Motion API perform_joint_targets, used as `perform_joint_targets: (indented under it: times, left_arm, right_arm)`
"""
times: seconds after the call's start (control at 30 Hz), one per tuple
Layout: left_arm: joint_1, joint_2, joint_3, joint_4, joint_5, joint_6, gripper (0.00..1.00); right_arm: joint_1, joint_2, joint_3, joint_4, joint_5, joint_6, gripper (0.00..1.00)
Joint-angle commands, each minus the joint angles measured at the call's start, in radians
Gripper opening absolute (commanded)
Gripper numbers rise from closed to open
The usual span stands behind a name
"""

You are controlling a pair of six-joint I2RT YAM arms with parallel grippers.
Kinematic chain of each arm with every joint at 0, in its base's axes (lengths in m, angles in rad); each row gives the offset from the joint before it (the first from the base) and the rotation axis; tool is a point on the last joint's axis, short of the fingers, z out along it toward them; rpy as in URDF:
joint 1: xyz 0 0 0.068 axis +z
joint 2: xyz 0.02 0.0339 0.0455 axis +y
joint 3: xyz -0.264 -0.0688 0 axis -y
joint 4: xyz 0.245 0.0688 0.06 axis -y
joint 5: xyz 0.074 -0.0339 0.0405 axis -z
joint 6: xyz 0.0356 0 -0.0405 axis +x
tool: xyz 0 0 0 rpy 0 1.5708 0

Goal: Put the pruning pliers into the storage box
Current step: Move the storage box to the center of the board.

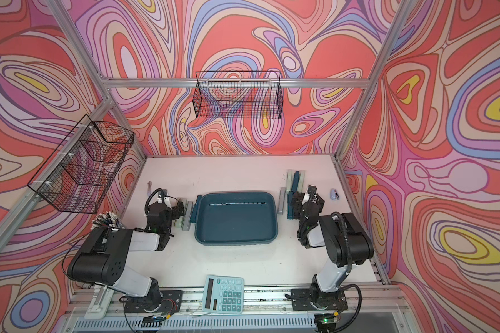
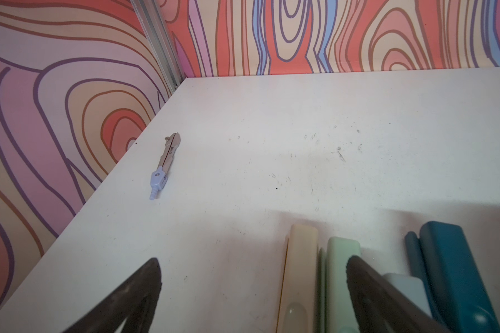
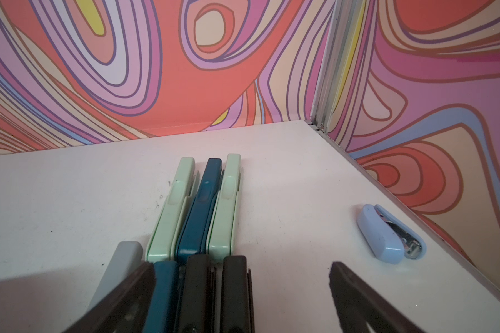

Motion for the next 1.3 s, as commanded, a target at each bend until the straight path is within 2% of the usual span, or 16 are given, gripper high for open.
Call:
perform_joint_targets:
  times: [0.0,0.53,0.63,0.73,0.87,1.0,1.13,1.2,1.27]
  left_arm:
    - [0.002,0.002,0.005,0.01,-0.003,-0.002,1.0]
    - [0.002,0.001,0.007,0.008,-0.002,-0.001,1.0]
    - [0.003,0.002,0.009,0.003,0.0,-0.001,0.99]
    - [0.004,0.001,0.008,0.004,0.001,-0.002,0.84]
    - [0.003,-0.005,0.002,0.014,0.004,0.006,0.79]
    - [-0.004,-0.12,0.032,-0.147,0.007,0.012,0.75]
    - [-0.075,-0.23,0.088,-0.294,-0.09,0.063,0.74]
    - [-0.097,-0.285,0.147,-0.429,-0.123,0.047,0.72]
    - [-0.103,-0.32,0.251,-0.619,-0.095,0.001,0.7]
  right_arm:
    - [-0.005,0.007,0.003,0.006,-0.004,-0.011,0.98]
    - [-0.006,0.008,0.009,-0.007,-0.013,-0.007,0.98]
    - [-0.006,0.008,0.008,-0.006,-0.014,-0.007,0.92]
    - [-0.007,0.007,0.006,-0.003,-0.013,-0.007,0.83]
    - [-0.006,-0.022,0.025,-0.054,0.01,-0.006,0.8]
    - [-0.005,-0.103,0.124,-0.297,-0.014,-0.022,0.79]
    - [-0.004,-0.173,0.203,-0.5,-0.007,0.02,0.76]
    - [-0.004,-0.213,0.233,-0.57,-0.019,0.048,0.74]
    - [-0.003,-0.232,0.289,-0.684,-0.036,0.094,0.71]
